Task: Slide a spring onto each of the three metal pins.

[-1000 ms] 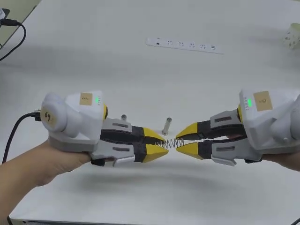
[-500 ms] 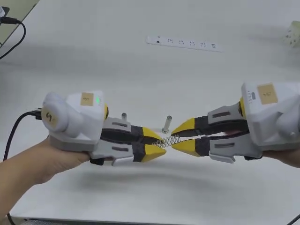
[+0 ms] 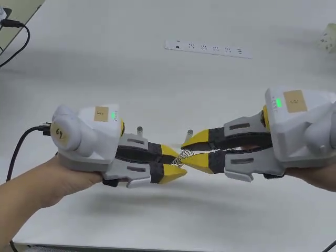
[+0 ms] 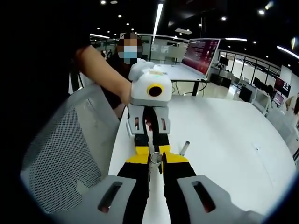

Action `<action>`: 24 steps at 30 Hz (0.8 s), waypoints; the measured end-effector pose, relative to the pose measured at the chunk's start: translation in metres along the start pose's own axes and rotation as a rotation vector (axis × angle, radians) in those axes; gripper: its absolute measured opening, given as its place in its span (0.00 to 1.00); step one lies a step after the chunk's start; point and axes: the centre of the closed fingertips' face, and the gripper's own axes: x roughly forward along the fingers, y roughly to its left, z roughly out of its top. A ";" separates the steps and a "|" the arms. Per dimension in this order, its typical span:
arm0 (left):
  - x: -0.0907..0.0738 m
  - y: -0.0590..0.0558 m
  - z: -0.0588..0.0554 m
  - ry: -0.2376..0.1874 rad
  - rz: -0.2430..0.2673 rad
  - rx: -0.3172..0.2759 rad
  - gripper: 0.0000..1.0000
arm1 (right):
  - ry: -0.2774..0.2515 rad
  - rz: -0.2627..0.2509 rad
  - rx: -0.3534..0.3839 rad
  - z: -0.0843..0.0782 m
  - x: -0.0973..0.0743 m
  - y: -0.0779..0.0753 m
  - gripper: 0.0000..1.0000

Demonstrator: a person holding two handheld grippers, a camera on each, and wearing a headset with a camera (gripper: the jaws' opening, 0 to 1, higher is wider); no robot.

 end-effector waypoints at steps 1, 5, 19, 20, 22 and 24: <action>0.000 0.000 0.000 -0.002 0.000 0.000 0.02 | -0.008 -0.004 0.003 0.001 0.000 -0.001 0.08; 0.001 -0.001 0.001 -0.003 -0.002 -0.001 0.02 | -0.027 -0.006 0.007 0.005 0.003 0.000 0.08; -0.002 0.000 0.004 0.000 0.006 -0.006 0.02 | -0.089 -0.023 -0.004 0.011 0.003 -0.003 0.08; -0.002 0.000 0.004 -0.002 0.007 -0.006 0.02 | -0.089 -0.025 -0.007 0.011 0.003 -0.003 0.08; -0.002 0.000 0.005 -0.005 0.008 -0.011 0.02 | -0.090 -0.026 -0.010 0.012 0.002 -0.004 0.07; -0.001 0.000 0.006 -0.005 0.008 -0.011 0.02 | -0.091 -0.028 -0.010 0.012 0.001 -0.004 0.07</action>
